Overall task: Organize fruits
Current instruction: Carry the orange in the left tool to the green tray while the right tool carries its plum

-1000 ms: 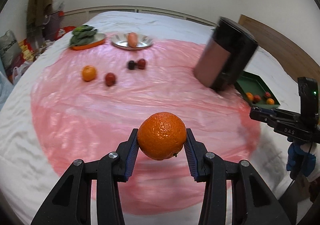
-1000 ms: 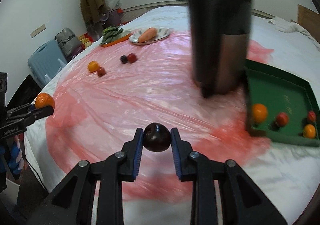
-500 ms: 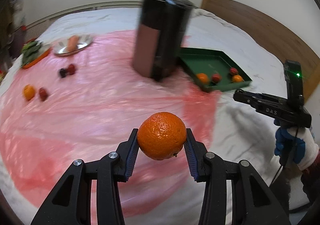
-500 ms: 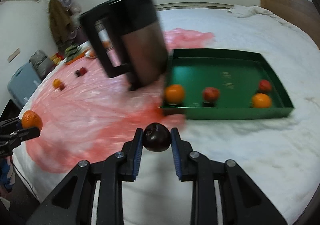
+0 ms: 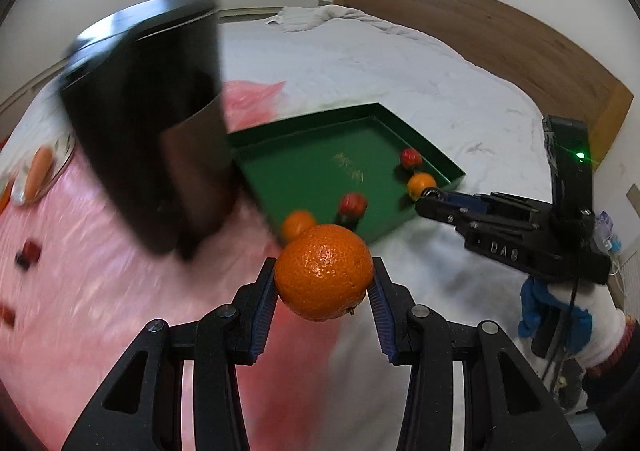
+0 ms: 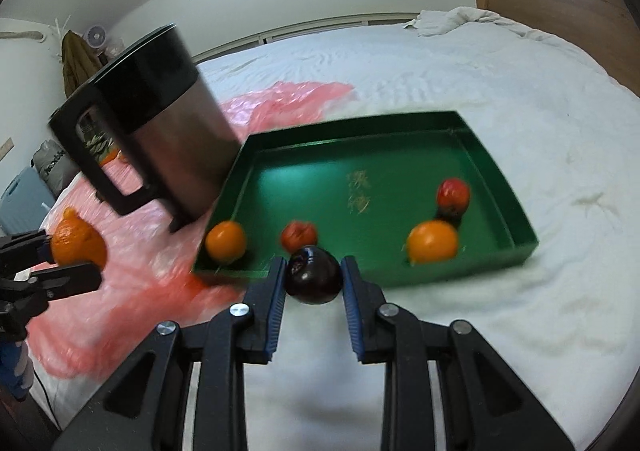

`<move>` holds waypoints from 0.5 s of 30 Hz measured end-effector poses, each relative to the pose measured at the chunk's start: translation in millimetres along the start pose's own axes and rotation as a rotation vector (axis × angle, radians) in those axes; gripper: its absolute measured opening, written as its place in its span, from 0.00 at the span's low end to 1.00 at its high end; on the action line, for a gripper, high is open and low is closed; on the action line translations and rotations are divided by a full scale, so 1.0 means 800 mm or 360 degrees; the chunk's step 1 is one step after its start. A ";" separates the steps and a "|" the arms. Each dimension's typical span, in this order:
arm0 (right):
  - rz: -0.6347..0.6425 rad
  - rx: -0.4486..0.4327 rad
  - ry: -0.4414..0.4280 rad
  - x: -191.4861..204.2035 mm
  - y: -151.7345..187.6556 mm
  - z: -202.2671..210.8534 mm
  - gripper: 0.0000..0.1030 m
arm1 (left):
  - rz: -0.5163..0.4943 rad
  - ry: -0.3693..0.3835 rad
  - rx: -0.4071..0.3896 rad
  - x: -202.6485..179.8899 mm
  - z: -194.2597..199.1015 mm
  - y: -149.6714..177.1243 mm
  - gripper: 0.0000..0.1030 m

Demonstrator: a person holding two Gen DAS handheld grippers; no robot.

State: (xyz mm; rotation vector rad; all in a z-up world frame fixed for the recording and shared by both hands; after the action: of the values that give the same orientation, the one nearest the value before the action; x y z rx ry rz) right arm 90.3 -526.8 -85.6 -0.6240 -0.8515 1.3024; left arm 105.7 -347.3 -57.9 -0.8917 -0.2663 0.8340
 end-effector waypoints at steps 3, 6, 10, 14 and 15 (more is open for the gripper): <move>0.0004 -0.0011 0.0020 -0.013 -0.015 -0.021 0.12 | -0.0019 -0.0022 0.0010 -0.003 -0.039 -0.019 0.38; 0.0017 -0.0007 0.0044 -0.023 -0.026 -0.043 0.12 | -0.0034 -0.0063 0.0033 -0.002 -0.080 -0.032 0.38; 0.0057 0.0022 0.0072 -0.034 -0.033 -0.074 0.12 | -0.0026 -0.0108 0.0084 0.005 -0.129 -0.036 0.38; 0.0064 0.0062 0.0104 -0.048 -0.035 -0.102 0.12 | -0.0043 -0.0139 0.0126 0.008 -0.167 -0.037 0.38; 0.0066 0.0072 0.0112 -0.051 -0.034 -0.107 0.12 | -0.0045 -0.0141 0.0136 0.006 -0.174 -0.037 0.38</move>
State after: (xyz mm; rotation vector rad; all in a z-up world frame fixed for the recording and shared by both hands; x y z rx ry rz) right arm 174.1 -566.2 -119.4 -0.6509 -0.7534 1.3260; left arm 198.2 -434.3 -122.4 -0.7707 -0.3181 0.8535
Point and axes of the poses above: each gripper's, at about its wrist camera, not at the fingertips, and z roughly against the way its jaws point, x to its left, y to its underside, the point moved 5 cm from there along -z, roughly the way its jaws point, and after that the axes turned 10 degrees about -x, right-handed, at the moved point
